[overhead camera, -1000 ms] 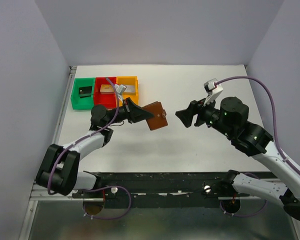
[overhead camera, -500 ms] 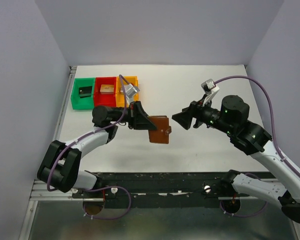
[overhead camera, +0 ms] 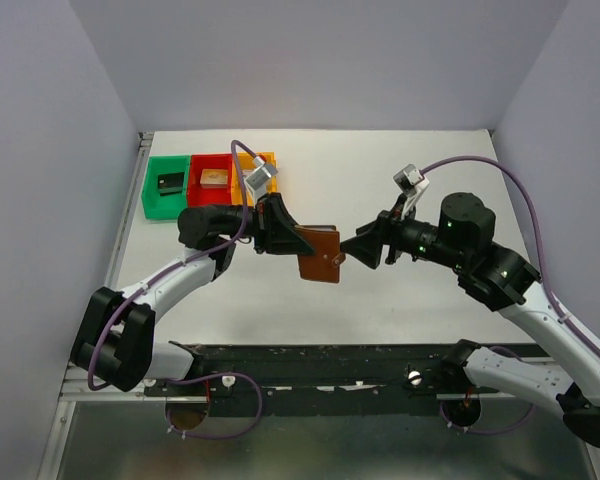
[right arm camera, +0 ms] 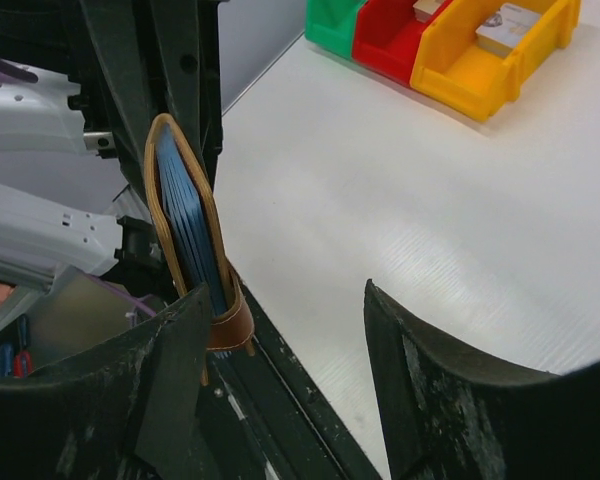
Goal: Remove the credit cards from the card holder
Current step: Open the card holder.
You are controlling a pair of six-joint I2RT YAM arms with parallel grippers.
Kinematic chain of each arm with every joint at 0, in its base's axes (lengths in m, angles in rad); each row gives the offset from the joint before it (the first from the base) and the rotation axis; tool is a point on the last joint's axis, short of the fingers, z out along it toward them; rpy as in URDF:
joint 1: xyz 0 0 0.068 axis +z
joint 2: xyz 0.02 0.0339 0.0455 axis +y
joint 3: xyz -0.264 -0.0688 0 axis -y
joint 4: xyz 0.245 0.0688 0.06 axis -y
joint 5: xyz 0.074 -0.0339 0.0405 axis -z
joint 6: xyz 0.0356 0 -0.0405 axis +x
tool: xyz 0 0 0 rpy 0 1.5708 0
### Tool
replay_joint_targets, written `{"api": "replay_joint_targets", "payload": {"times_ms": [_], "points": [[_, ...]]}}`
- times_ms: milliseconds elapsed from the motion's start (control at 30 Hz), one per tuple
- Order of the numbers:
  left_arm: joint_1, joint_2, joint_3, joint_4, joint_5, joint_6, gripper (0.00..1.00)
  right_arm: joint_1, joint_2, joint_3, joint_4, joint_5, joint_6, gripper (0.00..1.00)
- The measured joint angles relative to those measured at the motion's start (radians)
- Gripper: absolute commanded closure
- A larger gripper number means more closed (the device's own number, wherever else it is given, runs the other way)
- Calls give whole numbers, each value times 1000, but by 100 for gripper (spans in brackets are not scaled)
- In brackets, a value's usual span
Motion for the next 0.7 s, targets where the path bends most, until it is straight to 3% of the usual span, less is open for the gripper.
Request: {"api": "replay_joint_targets", "payload": {"times_ms": [700], "points": [[-35,14,57,1,62,-4,100,-22,59,-4,28,-249,-3,43]]}}
